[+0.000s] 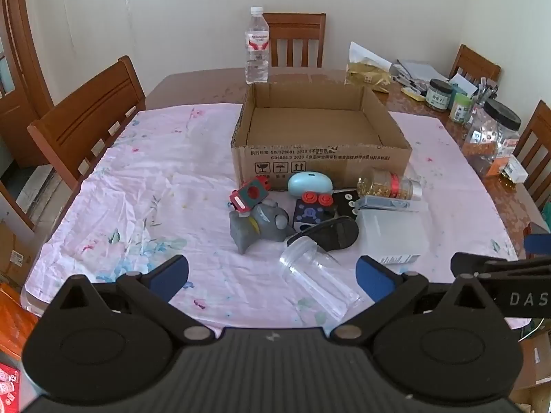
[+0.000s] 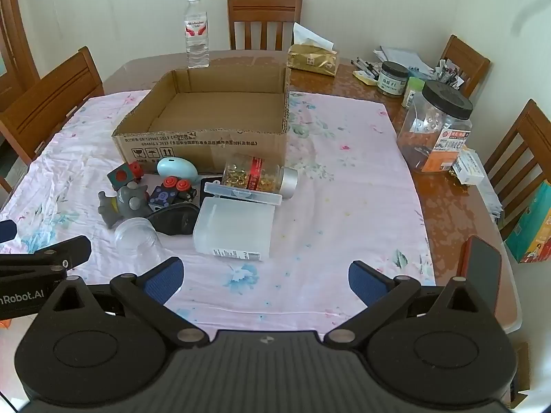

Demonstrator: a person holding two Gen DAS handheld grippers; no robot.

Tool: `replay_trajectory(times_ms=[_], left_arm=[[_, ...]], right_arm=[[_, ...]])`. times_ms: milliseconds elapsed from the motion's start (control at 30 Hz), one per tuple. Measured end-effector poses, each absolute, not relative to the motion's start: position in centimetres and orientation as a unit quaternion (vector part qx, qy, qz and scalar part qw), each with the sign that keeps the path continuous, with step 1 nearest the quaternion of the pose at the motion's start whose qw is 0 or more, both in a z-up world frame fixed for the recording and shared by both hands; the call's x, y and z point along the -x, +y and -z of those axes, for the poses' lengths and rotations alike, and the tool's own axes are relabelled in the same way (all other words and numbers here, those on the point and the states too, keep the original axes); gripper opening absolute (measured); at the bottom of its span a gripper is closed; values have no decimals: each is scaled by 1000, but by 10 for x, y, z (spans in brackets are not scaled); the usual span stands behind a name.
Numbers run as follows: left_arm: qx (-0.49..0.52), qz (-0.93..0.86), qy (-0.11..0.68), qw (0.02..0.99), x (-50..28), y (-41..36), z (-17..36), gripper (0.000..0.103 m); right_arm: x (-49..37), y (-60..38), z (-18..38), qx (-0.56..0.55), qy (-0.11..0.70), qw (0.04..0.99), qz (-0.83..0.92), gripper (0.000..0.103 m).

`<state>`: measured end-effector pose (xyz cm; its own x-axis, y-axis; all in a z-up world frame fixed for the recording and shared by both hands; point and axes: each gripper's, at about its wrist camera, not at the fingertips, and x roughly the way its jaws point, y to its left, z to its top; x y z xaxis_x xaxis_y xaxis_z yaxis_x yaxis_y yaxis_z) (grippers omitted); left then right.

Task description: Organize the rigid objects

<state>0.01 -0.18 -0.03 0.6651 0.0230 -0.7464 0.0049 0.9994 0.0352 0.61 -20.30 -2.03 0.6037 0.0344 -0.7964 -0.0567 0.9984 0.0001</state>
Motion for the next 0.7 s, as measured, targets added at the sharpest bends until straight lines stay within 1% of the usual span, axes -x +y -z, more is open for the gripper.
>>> replay_trajectory(times_ms=[67,100,700], left_arm=[[-22,-6,406,914,1,-3,-1,103],[-14,-4,422,906,-2,-4,0,103],[-7,-7,418,908,1,-2,-2,103]], right_arm=[[-6,-203,20,11,445,895,-25,103],[-6,-203,20,11,446,895,-25,103],[-6,-202,18,21,450,892,-24,103]])
